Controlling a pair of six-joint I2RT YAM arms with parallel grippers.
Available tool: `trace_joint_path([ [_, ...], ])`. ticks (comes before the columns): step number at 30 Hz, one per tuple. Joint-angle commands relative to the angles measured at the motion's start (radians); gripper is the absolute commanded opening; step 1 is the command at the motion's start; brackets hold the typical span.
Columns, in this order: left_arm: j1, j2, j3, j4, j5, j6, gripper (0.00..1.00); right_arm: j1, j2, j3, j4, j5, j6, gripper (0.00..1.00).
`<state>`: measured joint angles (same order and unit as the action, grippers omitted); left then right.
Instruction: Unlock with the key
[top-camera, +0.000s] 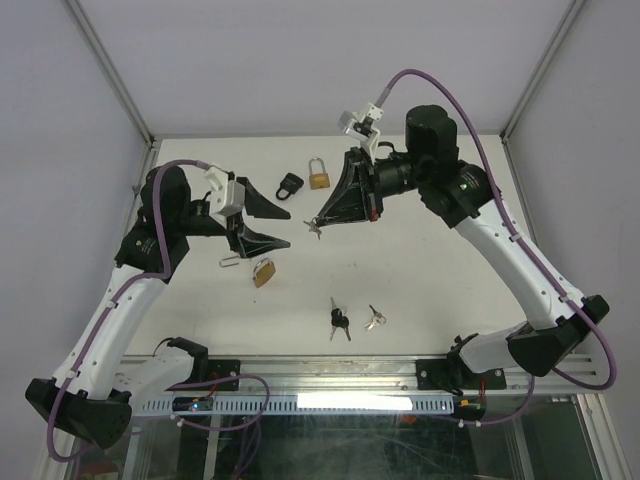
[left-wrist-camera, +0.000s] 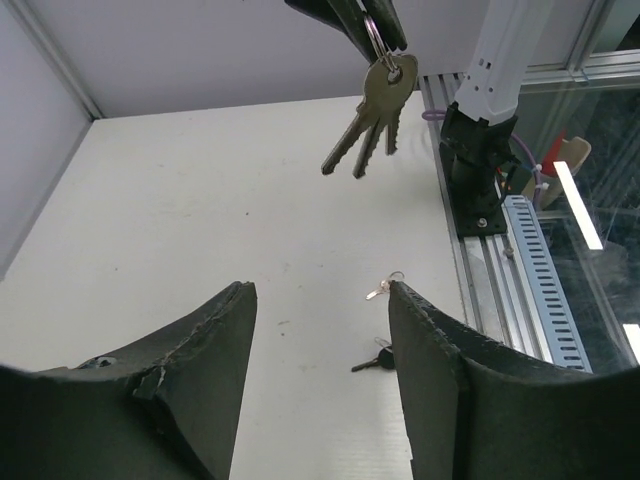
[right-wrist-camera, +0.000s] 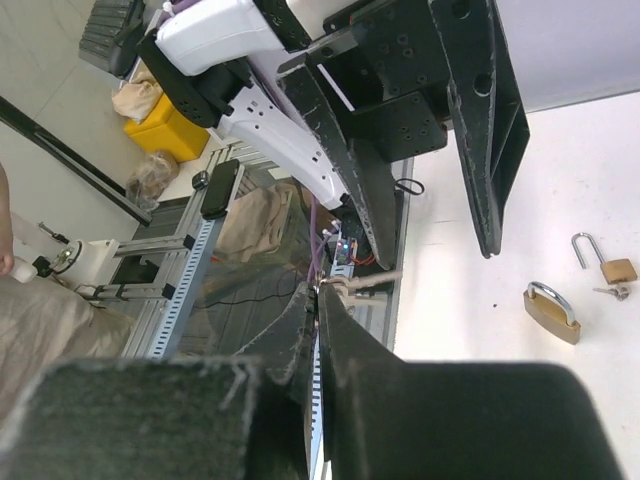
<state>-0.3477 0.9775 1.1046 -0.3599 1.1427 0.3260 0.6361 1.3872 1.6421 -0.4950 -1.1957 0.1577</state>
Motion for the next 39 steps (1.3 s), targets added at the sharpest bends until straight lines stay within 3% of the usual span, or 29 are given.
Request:
trace_joint_path([
  [1, -0.036, 0.006, 0.003, 0.117, 0.045, -0.028, 0.55, -0.008, -0.028, -0.008, 0.138, -0.045, 0.073, 0.0],
  [5, -0.108, 0.005, -0.04, 0.215, -0.045, -0.102, 0.56, -0.013, -0.038, -0.03, 0.233, -0.023, 0.136, 0.0],
  [10, -0.126, -0.003, -0.088, 0.436, -0.115, -0.242, 0.45, -0.015, -0.041, -0.049, 0.308, -0.018, 0.188, 0.0],
  [15, -0.152, 0.011, -0.083, 0.45, -0.131, -0.261, 0.34, -0.021, -0.051, -0.061, 0.321, 0.002, 0.187, 0.0],
  [20, -0.171, 0.017, -0.083, 0.471, -0.136, -0.257, 0.36, -0.028, -0.058, -0.077, 0.339, 0.015, 0.192, 0.0],
  [30, -0.209, 0.03, -0.072, 0.483, -0.16, -0.241, 0.27, -0.055, -0.082, -0.115, 0.355, 0.071, 0.199, 0.0],
  [34, -0.22, 0.039, -0.077, 0.511, -0.185, -0.268, 0.34, -0.058, -0.085, -0.123, 0.359, 0.085, 0.205, 0.0],
  [39, -0.222, 0.04, -0.088, 0.545, -0.237, -0.299, 0.36, -0.058, -0.089, -0.126, 0.385, 0.085, 0.222, 0.0],
])
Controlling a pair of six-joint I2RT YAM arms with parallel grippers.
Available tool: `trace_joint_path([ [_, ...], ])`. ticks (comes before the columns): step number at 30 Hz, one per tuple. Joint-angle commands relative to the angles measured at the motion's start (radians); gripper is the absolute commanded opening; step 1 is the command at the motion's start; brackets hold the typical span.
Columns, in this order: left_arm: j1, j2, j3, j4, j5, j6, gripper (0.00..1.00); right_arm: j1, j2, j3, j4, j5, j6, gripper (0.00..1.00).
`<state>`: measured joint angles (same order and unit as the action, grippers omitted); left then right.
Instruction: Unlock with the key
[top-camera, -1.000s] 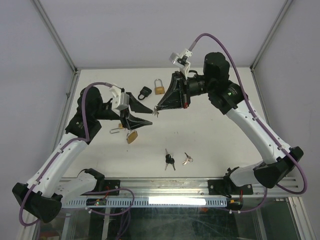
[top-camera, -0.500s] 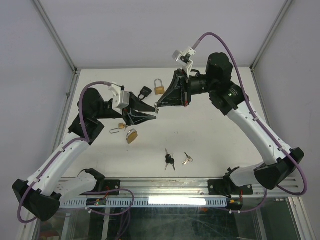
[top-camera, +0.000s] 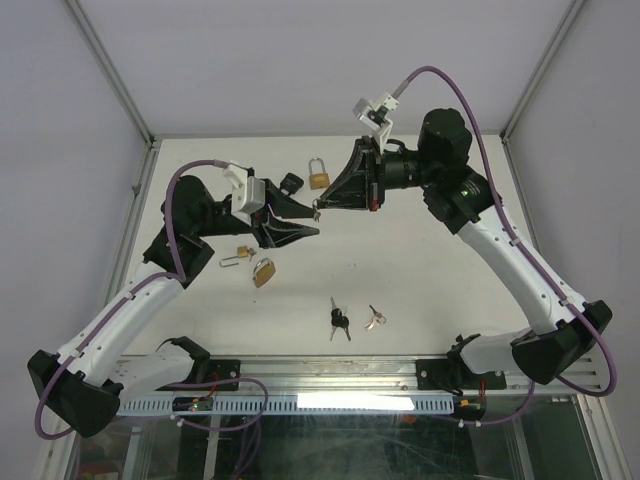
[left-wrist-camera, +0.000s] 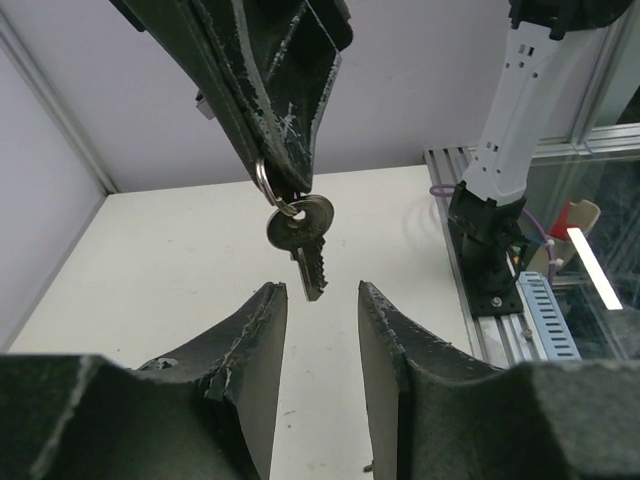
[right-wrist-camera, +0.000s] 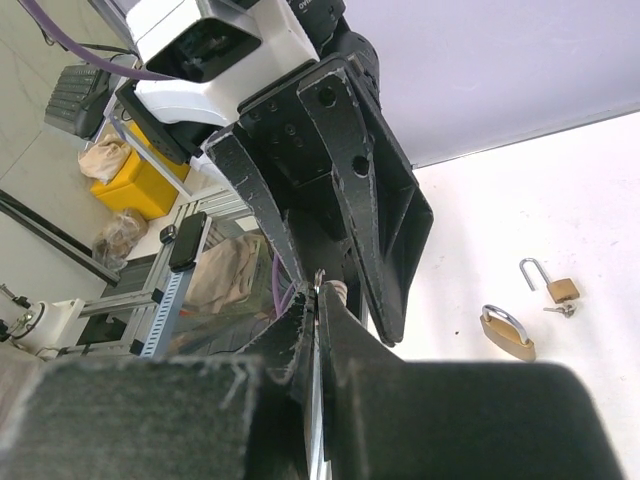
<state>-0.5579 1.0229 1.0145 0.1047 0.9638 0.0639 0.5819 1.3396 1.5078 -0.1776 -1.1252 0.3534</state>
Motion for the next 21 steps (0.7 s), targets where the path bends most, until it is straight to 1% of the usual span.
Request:
trace_joint_path([
  [1, -0.011, -0.006, 0.0, 0.09, -0.075, -0.043, 0.36, -0.005, -0.04, 0.007, 0.07, 0.016, 0.028, 0.0],
  [2, -0.011, -0.005, -0.002, 0.105, -0.084, -0.054, 0.35, -0.004, -0.04, 0.006, 0.073, 0.016, 0.032, 0.0],
  [3, -0.011, -0.002, -0.002, 0.117, -0.085, -0.062, 0.3, -0.006, -0.039, 0.005, 0.076, 0.016, 0.034, 0.0],
  [5, -0.012, 0.0, -0.002, 0.139, -0.07, -0.079, 0.16, -0.005, -0.04, 0.003, 0.08, 0.019, 0.037, 0.0],
  [8, -0.01, -0.003, -0.002, 0.126, -0.071, -0.074, 0.02, -0.014, -0.044, -0.006, 0.079, 0.02, 0.035, 0.0],
  [9, -0.011, -0.008, 0.0, 0.11, -0.072, -0.064, 0.0, -0.018, -0.047, -0.013, 0.078, 0.018, 0.034, 0.0],
  [13, -0.011, -0.021, 0.011, 0.028, -0.074, -0.022, 0.0, -0.048, -0.059, -0.036, 0.066, 0.008, 0.03, 0.0],
  [14, -0.01, -0.023, 0.016, -0.013, -0.076, -0.007, 0.0, -0.059, -0.059, -0.041, 0.054, 0.001, 0.025, 0.0],
  [18, -0.011, -0.014, 0.052, -0.162, -0.069, 0.048, 0.0, -0.081, -0.045, -0.021, -0.116, 0.012, -0.073, 0.0],
  [21, -0.011, -0.005, 0.065, -0.207, -0.088, 0.025, 0.0, -0.081, -0.042, -0.021, -0.125, 0.011, -0.076, 0.0],
])
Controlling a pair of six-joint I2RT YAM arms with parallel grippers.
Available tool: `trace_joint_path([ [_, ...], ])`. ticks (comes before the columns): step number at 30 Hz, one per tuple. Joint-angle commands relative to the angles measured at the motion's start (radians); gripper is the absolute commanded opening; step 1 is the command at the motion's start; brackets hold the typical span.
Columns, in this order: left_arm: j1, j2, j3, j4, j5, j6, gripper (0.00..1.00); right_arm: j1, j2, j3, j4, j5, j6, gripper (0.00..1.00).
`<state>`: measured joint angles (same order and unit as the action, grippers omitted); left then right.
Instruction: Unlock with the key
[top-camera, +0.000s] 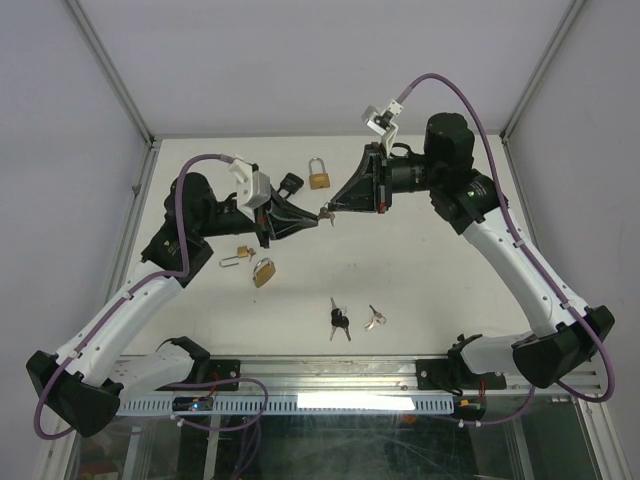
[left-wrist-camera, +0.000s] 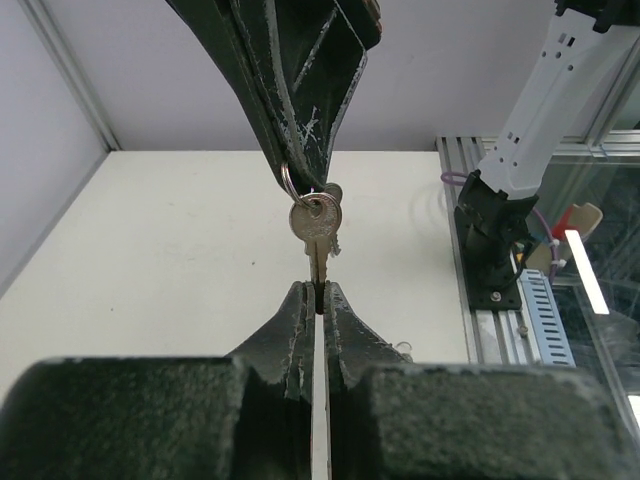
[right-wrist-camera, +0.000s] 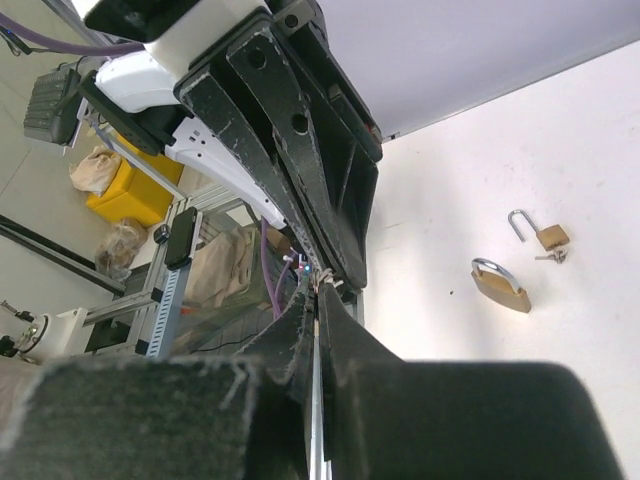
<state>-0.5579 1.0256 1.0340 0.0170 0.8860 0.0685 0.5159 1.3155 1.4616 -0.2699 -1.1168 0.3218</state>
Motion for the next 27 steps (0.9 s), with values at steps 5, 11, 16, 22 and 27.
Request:
trace_joint_path([
  [5, -0.011, -0.004, 0.046, -0.114, -0.052, 0.006, 0.0, -0.015, -0.025, 0.015, -0.011, 0.0, -0.036, 0.0],
  [11, -0.012, 0.011, 0.027, -0.028, -0.068, -0.061, 0.12, -0.014, -0.021, -0.004, 0.04, -0.013, 0.012, 0.0],
  [16, -0.018, 0.026, 0.007, 0.044, -0.068, -0.12, 0.23, -0.013, -0.025, -0.005, 0.054, -0.009, 0.02, 0.0],
  [22, -0.035, 0.031, -0.003, 0.097, -0.012, -0.127, 0.37, -0.014, -0.028, -0.006, 0.054, 0.014, 0.015, 0.0],
  [27, -0.044, 0.027, -0.005, 0.105, -0.057, -0.098, 0.27, -0.014, -0.029, 0.002, 0.064, 0.024, 0.023, 0.0],
])
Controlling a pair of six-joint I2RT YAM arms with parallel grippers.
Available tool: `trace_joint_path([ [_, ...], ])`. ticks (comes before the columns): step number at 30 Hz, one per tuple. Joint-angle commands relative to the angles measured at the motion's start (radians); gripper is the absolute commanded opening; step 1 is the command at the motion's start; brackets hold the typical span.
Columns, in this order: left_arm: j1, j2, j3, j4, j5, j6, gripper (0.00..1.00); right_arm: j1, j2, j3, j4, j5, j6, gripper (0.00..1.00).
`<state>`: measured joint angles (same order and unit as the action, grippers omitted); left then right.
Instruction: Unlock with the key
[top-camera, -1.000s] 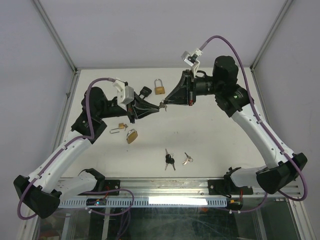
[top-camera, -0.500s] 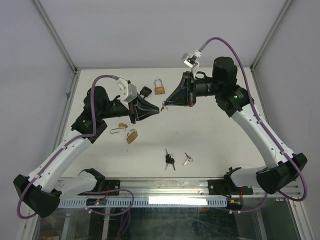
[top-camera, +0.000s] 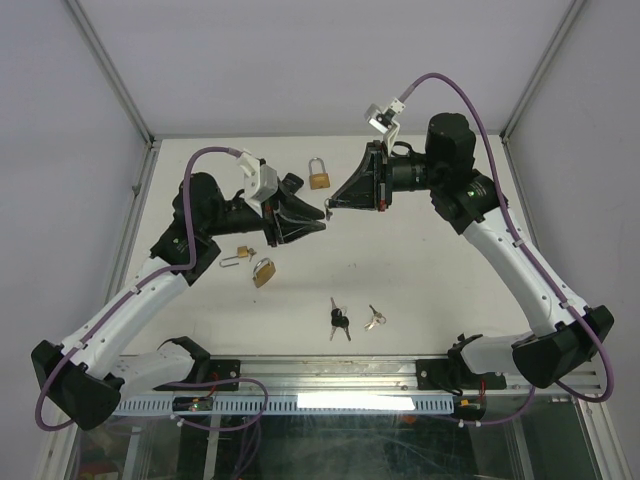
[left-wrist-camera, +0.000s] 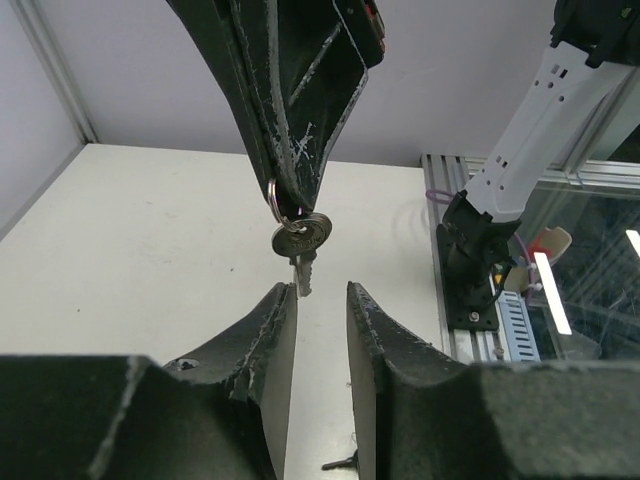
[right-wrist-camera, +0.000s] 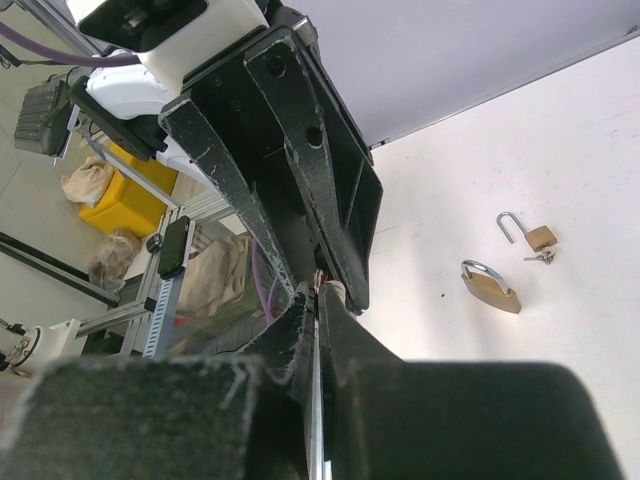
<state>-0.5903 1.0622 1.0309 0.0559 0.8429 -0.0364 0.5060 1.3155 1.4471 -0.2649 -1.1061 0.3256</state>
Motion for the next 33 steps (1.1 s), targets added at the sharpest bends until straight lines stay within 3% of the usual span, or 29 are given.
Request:
trace_joint_path([
  [1, -0.013, -0.006, 0.001, 0.072, -0.02, 0.01, 0.29, -0.003, -0.029, 0.017, 0.061, 0.014, 0.021, 0.0],
  [5, -0.027, 0.007, -0.001, 0.089, -0.048, 0.015, 0.23, -0.004, -0.025, 0.016, 0.078, 0.007, 0.033, 0.0],
  [13, -0.031, 0.015, 0.0, 0.08, -0.092, 0.049, 0.25, -0.003, -0.034, 0.01, 0.08, 0.002, 0.033, 0.0],
  [18, -0.031, 0.011, 0.007, 0.076, -0.082, 0.053, 0.0, -0.004, -0.039, 0.003, 0.079, 0.003, 0.029, 0.0],
  [24, -0.031, -0.013, 0.008, 0.043, -0.047, 0.052, 0.0, -0.012, -0.04, 0.004, 0.001, 0.019, -0.029, 0.0],
  [33, -0.03, -0.018, 0.049, -0.19, -0.112, 0.154, 0.0, -0.034, -0.011, 0.031, -0.151, 0.014, -0.125, 0.0],
])
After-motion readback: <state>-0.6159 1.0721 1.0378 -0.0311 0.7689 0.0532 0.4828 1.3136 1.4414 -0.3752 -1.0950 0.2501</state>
